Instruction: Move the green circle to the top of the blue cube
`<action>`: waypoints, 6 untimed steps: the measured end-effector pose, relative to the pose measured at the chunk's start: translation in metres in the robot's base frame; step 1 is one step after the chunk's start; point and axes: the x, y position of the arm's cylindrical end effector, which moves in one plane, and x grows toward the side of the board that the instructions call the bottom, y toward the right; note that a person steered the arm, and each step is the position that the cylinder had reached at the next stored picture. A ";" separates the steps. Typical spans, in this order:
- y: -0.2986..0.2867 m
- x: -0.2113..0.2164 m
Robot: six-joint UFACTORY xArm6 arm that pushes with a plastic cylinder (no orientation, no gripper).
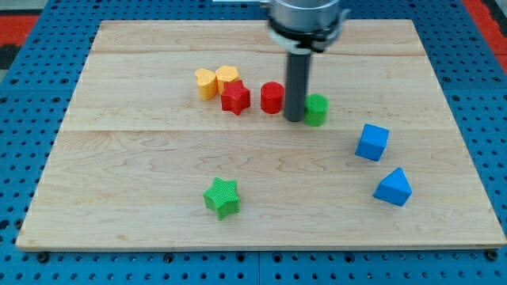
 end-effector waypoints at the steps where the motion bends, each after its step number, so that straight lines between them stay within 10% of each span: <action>1: 0.003 -0.008; 4: 0.065 -0.024; 6: -0.100 -0.022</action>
